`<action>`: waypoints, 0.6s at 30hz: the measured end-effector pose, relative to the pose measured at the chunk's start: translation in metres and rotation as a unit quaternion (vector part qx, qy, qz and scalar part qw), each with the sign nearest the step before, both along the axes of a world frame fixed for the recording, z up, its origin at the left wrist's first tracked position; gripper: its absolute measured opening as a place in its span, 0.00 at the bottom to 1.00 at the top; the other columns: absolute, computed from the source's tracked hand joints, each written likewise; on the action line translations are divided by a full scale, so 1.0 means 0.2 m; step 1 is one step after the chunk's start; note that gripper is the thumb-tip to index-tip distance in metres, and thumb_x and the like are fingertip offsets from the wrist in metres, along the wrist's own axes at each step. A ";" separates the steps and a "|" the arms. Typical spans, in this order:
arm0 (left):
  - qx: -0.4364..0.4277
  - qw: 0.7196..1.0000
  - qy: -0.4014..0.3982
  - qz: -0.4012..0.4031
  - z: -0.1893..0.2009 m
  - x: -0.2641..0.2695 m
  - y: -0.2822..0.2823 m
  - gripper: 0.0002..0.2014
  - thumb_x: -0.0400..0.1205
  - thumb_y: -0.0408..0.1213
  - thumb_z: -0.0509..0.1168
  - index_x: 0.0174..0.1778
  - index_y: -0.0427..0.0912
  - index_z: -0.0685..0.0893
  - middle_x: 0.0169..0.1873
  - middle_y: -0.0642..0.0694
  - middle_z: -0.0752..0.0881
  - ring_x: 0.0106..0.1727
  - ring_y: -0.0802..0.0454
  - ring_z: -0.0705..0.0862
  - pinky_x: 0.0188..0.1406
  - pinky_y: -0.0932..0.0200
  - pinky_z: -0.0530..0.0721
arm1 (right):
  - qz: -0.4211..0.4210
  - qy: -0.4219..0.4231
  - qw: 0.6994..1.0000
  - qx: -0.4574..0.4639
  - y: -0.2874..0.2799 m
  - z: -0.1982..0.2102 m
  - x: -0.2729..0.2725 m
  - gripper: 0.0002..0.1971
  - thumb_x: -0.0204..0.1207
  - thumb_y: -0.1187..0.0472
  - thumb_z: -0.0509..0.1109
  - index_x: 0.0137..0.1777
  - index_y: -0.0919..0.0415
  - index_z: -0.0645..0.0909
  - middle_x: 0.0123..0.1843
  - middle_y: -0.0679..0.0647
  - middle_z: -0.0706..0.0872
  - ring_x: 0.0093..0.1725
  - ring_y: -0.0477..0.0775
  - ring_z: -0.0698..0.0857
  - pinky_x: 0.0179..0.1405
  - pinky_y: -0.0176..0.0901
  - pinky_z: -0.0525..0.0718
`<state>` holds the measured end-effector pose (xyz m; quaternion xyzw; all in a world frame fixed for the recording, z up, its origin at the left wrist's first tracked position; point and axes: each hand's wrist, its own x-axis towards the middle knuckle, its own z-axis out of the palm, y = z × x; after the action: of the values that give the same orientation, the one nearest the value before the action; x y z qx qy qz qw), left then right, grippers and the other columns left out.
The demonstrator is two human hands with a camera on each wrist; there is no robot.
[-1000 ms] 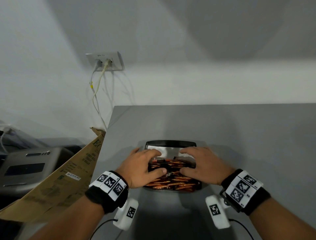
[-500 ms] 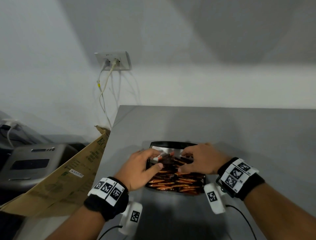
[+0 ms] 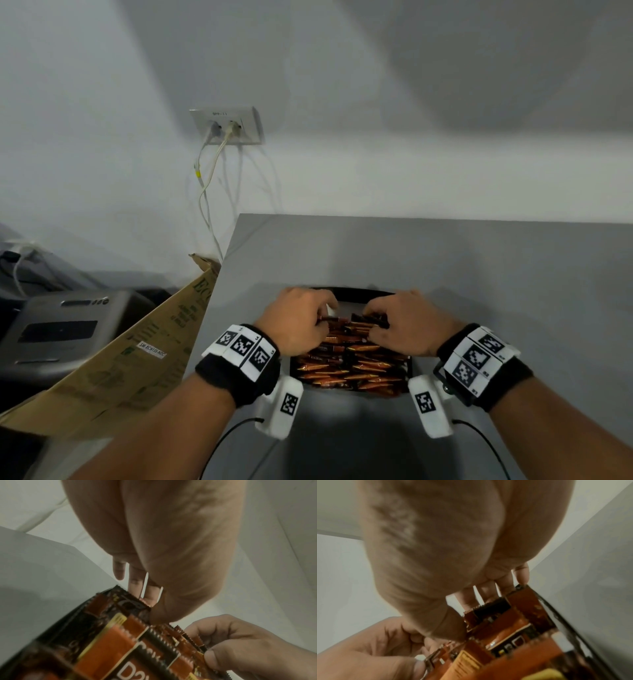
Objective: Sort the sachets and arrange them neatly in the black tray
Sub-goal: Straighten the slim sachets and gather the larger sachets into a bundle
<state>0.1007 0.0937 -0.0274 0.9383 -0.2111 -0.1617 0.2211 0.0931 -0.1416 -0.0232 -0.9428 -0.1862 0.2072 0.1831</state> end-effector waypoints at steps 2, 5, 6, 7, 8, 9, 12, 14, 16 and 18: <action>0.024 0.999 0.023 -0.025 0.01 0.01 0.00 0.15 0.75 0.39 0.67 0.57 0.55 0.87 0.47 0.56 0.87 0.49 0.55 0.84 0.54 0.54 0.85 | -0.006 -0.001 1.000 0.008 -0.01 0.01 -0.01 0.15 0.78 0.44 0.66 0.60 0.45 0.85 0.47 0.42 0.89 0.46 0.44 0.85 0.58 0.41 0.74; 0.044 0.996 0.037 -0.063 0.02 0.00 0.01 0.12 0.73 0.39 0.66 0.51 0.55 0.87 0.45 0.56 0.85 0.48 0.54 0.83 0.51 0.54 0.85 | -0.016 -0.006 1.000 0.015 -0.02 0.01 -0.02 0.14 0.79 0.43 0.68 0.59 0.46 0.86 0.49 0.43 0.89 0.48 0.45 0.86 0.52 0.38 0.75; 0.048 0.995 0.040 -0.073 0.02 -0.01 0.01 0.13 0.73 0.39 0.66 0.52 0.55 0.87 0.47 0.56 0.85 0.49 0.54 0.83 0.52 0.55 0.85 | -0.019 -0.009 1.000 0.016 -0.01 0.01 -0.02 0.15 0.78 0.42 0.68 0.58 0.46 0.86 0.49 0.43 0.89 0.48 0.45 0.86 0.51 0.39 0.77; 0.052 0.994 0.042 -0.081 0.02 -0.02 0.01 0.13 0.74 0.40 0.66 0.53 0.55 0.87 0.49 0.56 0.85 0.51 0.54 0.82 0.54 0.56 0.83 | -0.021 -0.011 1.000 0.015 -0.01 0.01 -0.02 0.15 0.78 0.41 0.68 0.58 0.46 0.86 0.49 0.43 0.89 0.48 0.46 0.86 0.51 0.40 0.80; 0.054 0.994 0.044 -0.086 0.02 -0.02 0.01 0.14 0.74 0.41 0.66 0.55 0.56 0.87 0.51 0.56 0.85 0.53 0.54 0.82 0.55 0.57 0.83 | -0.020 -0.010 1.000 0.013 -0.01 0.00 -0.02 0.16 0.77 0.40 0.69 0.58 0.46 0.86 0.49 0.43 0.89 0.48 0.46 0.86 0.51 0.41 0.82; 0.053 0.994 0.046 -0.086 0.02 -0.03 0.01 0.15 0.73 0.42 0.66 0.56 0.56 0.87 0.52 0.56 0.86 0.53 0.54 0.82 0.55 0.57 0.83 | -0.018 -0.005 1.000 0.010 0.00 0.00 -0.02 0.18 0.75 0.38 0.70 0.58 0.46 0.86 0.49 0.43 0.89 0.49 0.45 0.87 0.52 0.42 0.83; 0.049 0.995 0.041 -0.073 0.01 -0.04 0.02 0.17 0.73 0.46 0.65 0.58 0.57 0.86 0.50 0.55 0.88 0.51 0.53 0.84 0.52 0.55 0.86 | -0.007 0.008 1.000 0.002 0.00 0.02 -0.02 0.20 0.71 0.35 0.73 0.57 0.45 0.86 0.50 0.42 0.88 0.49 0.43 0.86 0.54 0.44 0.84; 0.041 0.997 0.032 -0.060 0.00 -0.04 0.03 0.18 0.74 0.47 0.65 0.59 0.57 0.85 0.50 0.54 0.88 0.51 0.53 0.85 0.52 0.53 0.87 | 0.000 0.005 1.000 -0.008 0.01 0.03 -0.02 0.19 0.73 0.37 0.73 0.58 0.45 0.86 0.52 0.42 0.88 0.51 0.44 0.86 0.56 0.46 0.85; 0.032 0.998 0.028 -0.051 0.01 -0.04 0.03 0.17 0.75 0.48 0.65 0.60 0.56 0.85 0.51 0.54 0.89 0.52 0.54 0.85 0.53 0.53 0.87 | 0.006 -0.002 1.000 -0.020 0.01 0.03 -0.01 0.18 0.74 0.38 0.71 0.59 0.46 0.86 0.53 0.42 0.89 0.51 0.45 0.86 0.58 0.47 0.85; 0.023 0.998 0.027 -0.049 0.01 -0.03 0.03 0.16 0.77 0.48 0.66 0.60 0.56 0.85 0.52 0.55 0.89 0.52 0.55 0.85 0.54 0.54 0.87 | 0.008 -0.002 1.000 -0.029 0.03 0.03 -0.01 0.21 0.72 0.34 0.71 0.59 0.45 0.85 0.52 0.42 0.89 0.51 0.45 0.86 0.56 0.47 0.85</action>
<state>0.0941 0.1002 -0.0254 0.9270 -0.2470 -0.2023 0.1970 0.0918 -0.1364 -0.0176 -0.9466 -0.1882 0.2123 0.1532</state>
